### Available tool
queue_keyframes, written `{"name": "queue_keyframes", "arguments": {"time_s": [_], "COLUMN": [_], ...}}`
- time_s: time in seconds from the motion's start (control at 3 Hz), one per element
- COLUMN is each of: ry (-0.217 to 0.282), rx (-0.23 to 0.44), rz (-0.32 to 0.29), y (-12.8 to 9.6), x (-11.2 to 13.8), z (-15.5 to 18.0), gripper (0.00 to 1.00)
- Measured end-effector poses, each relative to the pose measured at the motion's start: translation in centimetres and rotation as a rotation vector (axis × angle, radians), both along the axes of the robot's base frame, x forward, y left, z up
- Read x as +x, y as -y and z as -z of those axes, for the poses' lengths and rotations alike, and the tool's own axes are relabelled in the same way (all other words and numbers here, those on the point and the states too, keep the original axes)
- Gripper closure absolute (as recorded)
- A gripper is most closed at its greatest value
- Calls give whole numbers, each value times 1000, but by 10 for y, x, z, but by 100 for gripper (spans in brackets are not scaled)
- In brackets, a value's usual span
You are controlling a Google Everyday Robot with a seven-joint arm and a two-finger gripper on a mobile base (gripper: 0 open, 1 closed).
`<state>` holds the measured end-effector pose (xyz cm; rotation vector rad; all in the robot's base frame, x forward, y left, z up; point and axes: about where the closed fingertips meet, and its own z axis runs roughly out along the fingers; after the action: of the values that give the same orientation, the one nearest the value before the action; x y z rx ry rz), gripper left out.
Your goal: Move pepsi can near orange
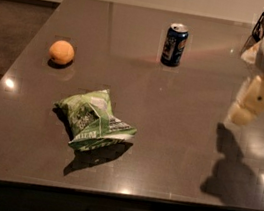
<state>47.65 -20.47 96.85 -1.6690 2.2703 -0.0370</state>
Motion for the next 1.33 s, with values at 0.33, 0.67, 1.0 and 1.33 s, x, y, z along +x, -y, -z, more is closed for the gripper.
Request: {"name": "queue_keyframes", "arguments": {"time_s": [0.33,0.67,1.0,1.33], "ry": [-5,19,47,69], "rx": [61,111,168,231], "rz": [78,161,235,301], "y": [-11,-26,-43,-59], "x": [48,93,135,173], "z": [10,18,26,37], "gripper": [0,0,0,0]}}
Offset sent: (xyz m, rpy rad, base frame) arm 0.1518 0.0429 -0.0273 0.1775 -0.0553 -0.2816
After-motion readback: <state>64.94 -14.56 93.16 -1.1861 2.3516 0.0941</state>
